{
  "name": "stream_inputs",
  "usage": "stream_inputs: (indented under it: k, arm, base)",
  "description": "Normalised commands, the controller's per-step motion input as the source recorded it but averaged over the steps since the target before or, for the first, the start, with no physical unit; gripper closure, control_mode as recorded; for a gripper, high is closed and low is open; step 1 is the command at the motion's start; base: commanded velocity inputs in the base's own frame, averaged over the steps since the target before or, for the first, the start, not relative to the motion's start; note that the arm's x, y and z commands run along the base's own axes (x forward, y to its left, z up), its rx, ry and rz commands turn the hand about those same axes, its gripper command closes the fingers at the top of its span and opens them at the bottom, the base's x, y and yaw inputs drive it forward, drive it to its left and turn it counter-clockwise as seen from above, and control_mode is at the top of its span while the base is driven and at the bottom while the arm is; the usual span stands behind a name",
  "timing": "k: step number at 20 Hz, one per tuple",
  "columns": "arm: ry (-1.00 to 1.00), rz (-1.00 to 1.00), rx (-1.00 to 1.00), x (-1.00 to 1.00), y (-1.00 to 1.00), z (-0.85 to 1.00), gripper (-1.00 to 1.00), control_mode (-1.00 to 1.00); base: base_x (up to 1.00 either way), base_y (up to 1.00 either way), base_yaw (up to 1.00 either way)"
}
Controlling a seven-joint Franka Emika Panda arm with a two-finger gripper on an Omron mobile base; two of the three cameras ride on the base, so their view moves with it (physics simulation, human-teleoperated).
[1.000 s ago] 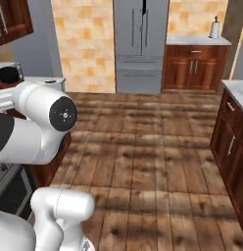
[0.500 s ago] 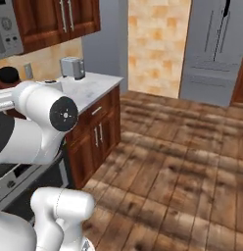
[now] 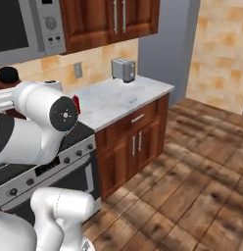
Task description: Collect the paprika, ketchup, and shaker from the cabinet and place them next to the stove.
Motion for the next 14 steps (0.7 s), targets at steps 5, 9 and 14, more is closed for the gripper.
stream_inputs:
  k: [5,9,14]
  arm:
    - [0.00,0.00,0.00,0.00,0.00,0.00,1.00,1.00]
    - [0.00,0.00,0.00,0.00,0.00,0.00,1.00,1.00]
    - [0.00,0.00,0.00,0.00,0.00,0.00,1.00,1.00]
  base:
    - [0.38,-0.51,0.47]
    - [0.40,-0.52,0.45]
    - [0.38,-0.53,0.45]
